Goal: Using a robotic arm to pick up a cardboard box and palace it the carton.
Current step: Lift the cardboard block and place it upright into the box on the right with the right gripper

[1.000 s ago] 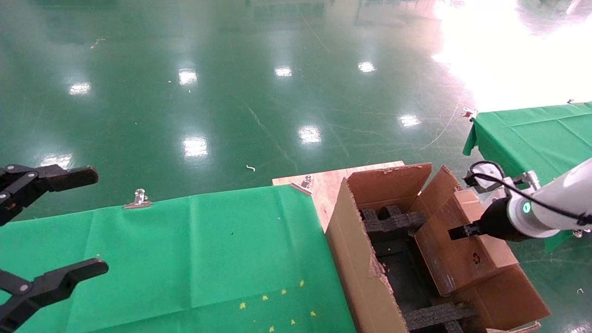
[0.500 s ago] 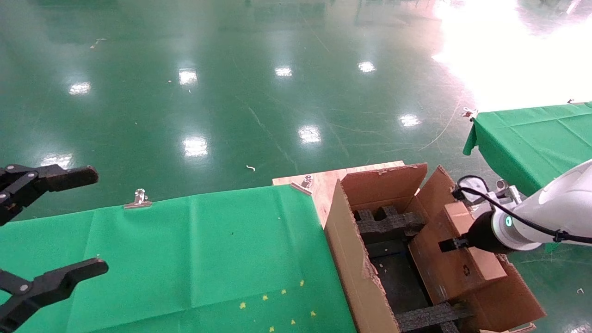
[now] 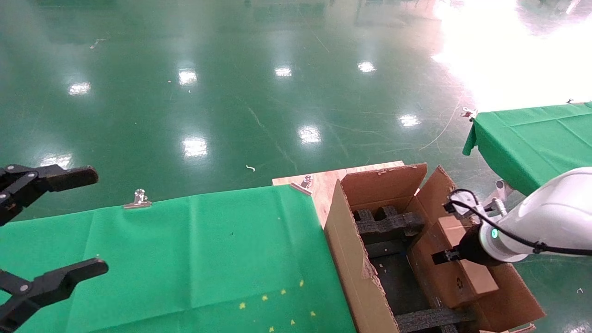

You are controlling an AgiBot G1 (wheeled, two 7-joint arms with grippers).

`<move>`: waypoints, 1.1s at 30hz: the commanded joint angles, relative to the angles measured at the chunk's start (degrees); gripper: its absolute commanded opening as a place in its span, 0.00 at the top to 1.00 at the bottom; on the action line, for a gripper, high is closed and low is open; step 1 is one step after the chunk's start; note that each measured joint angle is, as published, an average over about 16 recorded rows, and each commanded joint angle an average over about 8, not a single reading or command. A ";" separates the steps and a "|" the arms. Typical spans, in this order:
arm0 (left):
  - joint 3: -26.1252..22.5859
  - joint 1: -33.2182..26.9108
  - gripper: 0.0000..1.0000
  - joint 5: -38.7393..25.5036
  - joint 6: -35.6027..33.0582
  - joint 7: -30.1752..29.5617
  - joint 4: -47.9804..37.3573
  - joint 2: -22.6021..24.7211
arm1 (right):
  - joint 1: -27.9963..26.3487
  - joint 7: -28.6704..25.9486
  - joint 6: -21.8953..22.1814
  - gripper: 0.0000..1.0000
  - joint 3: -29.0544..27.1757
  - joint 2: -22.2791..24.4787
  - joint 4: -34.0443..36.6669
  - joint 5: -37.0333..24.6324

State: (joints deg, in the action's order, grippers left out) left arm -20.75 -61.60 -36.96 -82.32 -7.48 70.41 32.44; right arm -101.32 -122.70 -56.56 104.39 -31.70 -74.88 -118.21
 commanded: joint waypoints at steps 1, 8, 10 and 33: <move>0.00 0.00 0.00 0.00 0.00 0.00 0.00 0.00 | 0.74 -0.79 0.29 1.00 0.22 -0.51 0.44 -0.34; 0.00 0.00 0.00 0.00 0.00 0.00 0.00 0.00 | 3.57 0.00 3.14 1.00 0.60 -3.91 6.58 0.38; 0.00 0.00 0.00 0.00 0.00 0.00 0.00 0.00 | 4.34 0.87 4.03 1.00 0.65 -4.96 8.69 0.99; 0.00 0.02 0.00 0.01 0.02 0.00 -0.02 -0.01 | 9.23 11.62 8.31 0.00 -0.04 -12.54 24.85 9.41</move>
State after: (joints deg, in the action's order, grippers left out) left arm -20.75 -61.59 -36.95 -82.30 -7.47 70.40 32.44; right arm -92.16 -111.33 -48.30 104.43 -44.07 -50.35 -109.16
